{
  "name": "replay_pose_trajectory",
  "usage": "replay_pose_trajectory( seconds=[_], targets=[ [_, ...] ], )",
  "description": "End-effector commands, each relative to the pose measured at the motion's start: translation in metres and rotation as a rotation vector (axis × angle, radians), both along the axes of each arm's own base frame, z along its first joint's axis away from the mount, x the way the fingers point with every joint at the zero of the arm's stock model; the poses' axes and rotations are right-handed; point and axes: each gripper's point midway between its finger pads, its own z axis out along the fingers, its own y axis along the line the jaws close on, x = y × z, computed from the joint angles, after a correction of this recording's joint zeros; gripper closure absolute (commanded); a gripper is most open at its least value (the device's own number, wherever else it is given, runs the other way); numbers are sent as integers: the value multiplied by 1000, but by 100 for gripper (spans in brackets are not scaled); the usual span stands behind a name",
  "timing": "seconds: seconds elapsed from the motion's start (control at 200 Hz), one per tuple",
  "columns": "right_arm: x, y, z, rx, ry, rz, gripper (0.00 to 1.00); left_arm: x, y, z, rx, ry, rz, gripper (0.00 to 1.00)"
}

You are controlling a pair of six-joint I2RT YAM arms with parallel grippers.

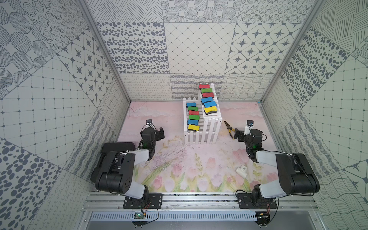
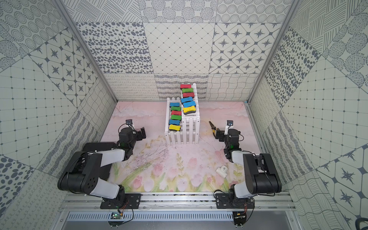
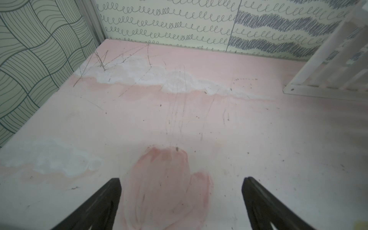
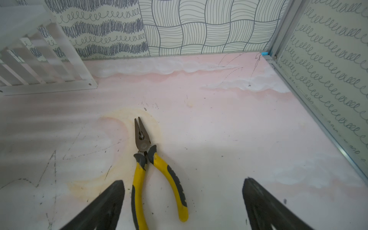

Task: Remove the whiteboard erasers from the shelf
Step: Adjust the shelf at the center of the board.

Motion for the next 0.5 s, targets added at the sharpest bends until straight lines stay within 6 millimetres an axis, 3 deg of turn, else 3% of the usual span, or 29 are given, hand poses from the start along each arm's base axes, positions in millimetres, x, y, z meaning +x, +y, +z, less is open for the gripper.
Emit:
replay_pose_trajectory(
  seconds=[0.0, 0.16, 0.27, 0.32, 0.39, 0.495],
  targets=[
    [-4, -12, 21, 24, -15, -81, 3, -13, 10, -4, -8, 146, 69, 1],
    [-21, -19, 44, -3, -17, -163, 3, -13, 21, 45, -61, 3, 158, 1],
    [-36, -35, 69, 66, -132, -283, 3, -15, 31, 83, -221, -114, 283, 1],
    [-46, -52, 73, 207, -196, -424, 3, -24, 42, 90, -345, -129, 414, 1],
    [-61, -62, 60, 405, -176, -546, 3, -42, 49, 86, -536, -87, 576, 1],
    [-56, -49, 57, 514, -195, -435, 3, -36, 30, 98, -610, -86, 463, 0]
  ],
)
